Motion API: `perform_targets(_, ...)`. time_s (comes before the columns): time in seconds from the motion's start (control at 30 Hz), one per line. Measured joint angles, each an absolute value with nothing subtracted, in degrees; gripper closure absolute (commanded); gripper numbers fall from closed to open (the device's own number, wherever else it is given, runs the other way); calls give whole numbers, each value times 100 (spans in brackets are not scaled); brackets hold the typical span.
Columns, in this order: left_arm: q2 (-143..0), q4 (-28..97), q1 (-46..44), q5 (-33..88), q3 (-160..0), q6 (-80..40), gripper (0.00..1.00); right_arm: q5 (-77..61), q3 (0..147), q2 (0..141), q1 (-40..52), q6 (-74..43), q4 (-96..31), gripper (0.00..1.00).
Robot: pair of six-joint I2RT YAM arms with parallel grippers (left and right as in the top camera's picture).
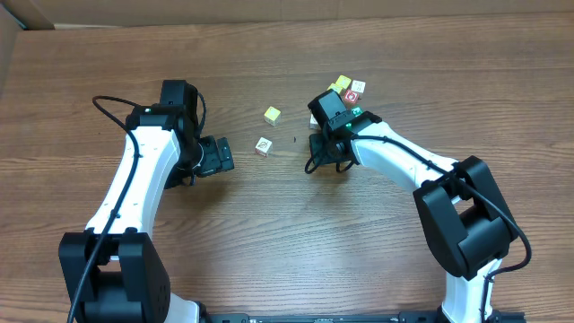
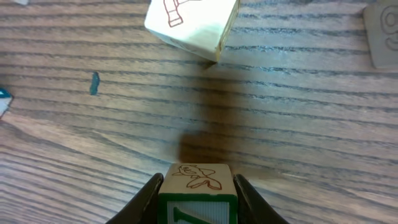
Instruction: Flip 3 blocks
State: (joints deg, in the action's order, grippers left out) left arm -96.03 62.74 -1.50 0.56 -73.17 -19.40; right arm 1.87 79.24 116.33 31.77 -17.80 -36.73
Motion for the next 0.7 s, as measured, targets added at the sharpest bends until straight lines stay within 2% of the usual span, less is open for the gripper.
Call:
perform_targets(0.2, -9603, 6272, -150, 58, -7317, -1940, 0, 150, 8152, 11633, 3177, -1785, -4416, 75)
perform_targets(0.3, -9603, 6272, -150, 56, -7317, -1940, 0, -62, 8191, 11633, 3179, -1796, -4921, 79)
perform_targets(0.47, -9603, 6274, -150, 56, -7317, -1940, 0, -399, 8197, 11633, 3262, -1997, -5642, 80)
perform_targets(0.7, -9603, 6274, -150, 56, -7317, -1940, 0, -543, 8197, 11633, 3872, -2600, -6141, 79)
